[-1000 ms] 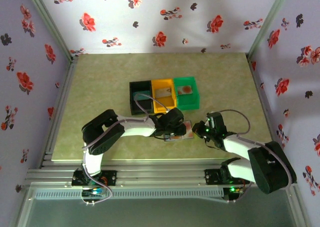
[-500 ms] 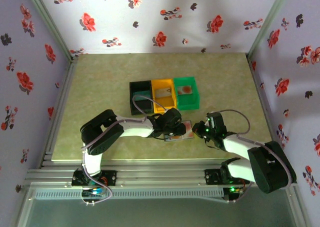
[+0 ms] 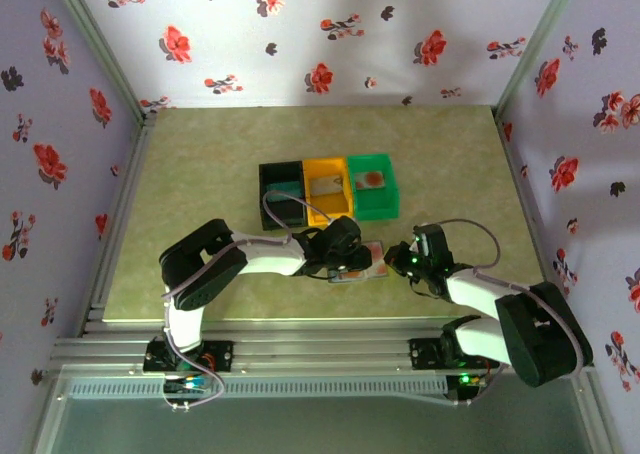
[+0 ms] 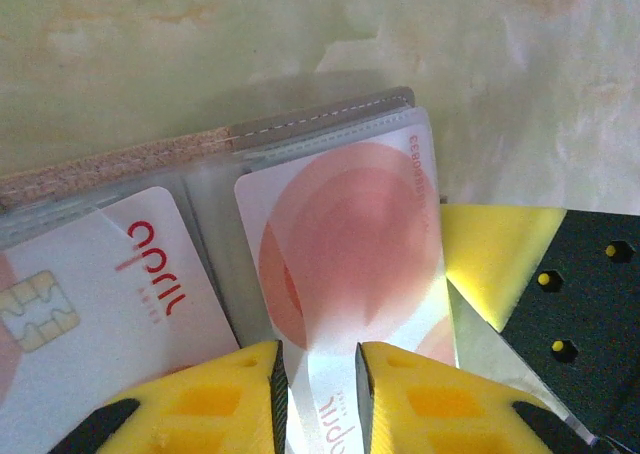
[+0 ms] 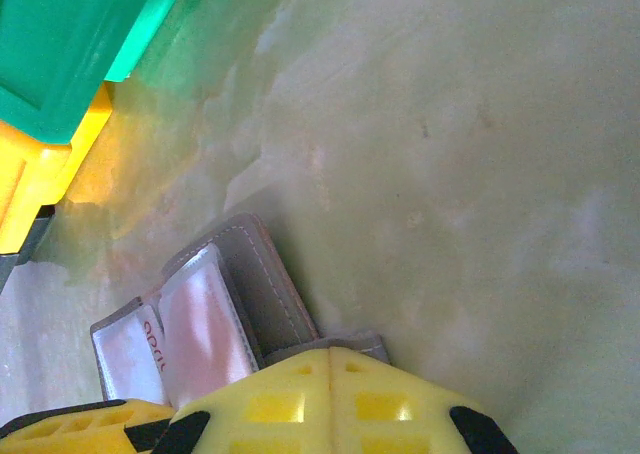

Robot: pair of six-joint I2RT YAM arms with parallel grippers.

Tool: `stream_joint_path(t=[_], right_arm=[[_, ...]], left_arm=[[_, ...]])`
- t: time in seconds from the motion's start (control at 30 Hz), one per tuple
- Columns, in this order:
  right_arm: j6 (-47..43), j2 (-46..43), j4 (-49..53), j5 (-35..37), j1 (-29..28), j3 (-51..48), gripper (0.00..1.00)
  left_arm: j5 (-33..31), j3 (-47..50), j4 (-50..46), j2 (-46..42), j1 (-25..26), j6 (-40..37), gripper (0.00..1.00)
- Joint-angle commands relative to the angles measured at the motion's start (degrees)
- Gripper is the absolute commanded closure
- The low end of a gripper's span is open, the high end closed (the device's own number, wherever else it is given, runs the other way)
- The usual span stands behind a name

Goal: Take the credit cards out of the card holder

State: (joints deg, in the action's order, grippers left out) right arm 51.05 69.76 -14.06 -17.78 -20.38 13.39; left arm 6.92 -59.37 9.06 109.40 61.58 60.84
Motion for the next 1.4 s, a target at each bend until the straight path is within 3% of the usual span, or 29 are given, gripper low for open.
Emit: stream_joint_path(t=[0.0, 1.37], right_arm=[[-0.4, 3.4, 5.5, -0.1, -2.2, -1.9, 1.00], [-0.6, 2.8, 5.5, -0.4, -2.3, -1.9, 1.00]], left_arm=[[4.8, -0.7, 13.7, -2.0, 0.9, 0.6, 0.73], [7.2, 6.1, 30.5, -4.6, -0.1, 6.1, 0.72]])
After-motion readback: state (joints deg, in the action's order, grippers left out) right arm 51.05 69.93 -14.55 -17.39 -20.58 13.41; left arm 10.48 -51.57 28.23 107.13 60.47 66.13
